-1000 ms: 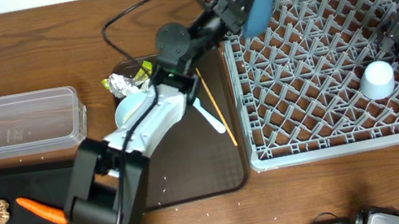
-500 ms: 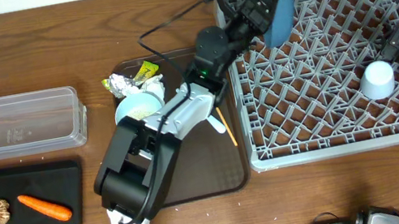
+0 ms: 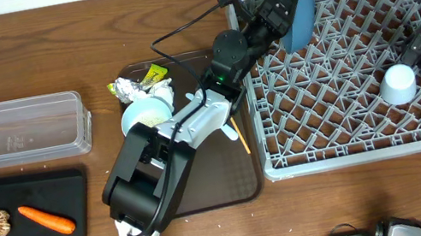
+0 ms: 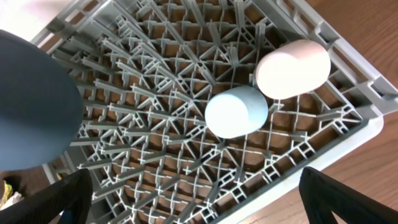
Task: Sort waste into correct bins and load items into the dishwasher rack
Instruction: 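Lower the blue plate upright into the rack's upper-left slots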
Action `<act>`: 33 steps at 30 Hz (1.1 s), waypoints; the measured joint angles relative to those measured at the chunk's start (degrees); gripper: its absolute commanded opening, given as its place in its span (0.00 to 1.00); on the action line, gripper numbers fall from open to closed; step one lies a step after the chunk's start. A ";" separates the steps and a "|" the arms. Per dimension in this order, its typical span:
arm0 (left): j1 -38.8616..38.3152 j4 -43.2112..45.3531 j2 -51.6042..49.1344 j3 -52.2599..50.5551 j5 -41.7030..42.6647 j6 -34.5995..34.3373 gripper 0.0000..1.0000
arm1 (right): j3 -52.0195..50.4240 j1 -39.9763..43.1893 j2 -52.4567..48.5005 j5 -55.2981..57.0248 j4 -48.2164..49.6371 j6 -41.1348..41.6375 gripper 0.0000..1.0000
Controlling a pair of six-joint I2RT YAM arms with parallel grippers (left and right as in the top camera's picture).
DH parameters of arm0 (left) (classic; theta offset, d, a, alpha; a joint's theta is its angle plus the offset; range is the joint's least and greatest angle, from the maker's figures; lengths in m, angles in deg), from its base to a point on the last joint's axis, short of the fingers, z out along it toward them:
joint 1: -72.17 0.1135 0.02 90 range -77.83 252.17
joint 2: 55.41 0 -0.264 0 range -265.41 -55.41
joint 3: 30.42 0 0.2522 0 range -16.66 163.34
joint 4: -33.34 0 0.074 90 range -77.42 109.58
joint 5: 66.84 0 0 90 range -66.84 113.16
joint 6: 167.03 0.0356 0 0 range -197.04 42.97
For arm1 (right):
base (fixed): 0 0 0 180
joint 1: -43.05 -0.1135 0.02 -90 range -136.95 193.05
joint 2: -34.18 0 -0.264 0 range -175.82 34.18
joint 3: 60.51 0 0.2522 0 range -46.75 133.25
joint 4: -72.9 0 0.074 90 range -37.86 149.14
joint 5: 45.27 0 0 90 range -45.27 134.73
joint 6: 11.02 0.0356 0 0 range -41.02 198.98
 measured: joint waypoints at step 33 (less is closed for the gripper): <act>-1.68 -1.38 -1.22 0.72 0.07 -0.66 0.06 | 0.00 0.00 -0.02 0.20 -0.74 -0.04 0.99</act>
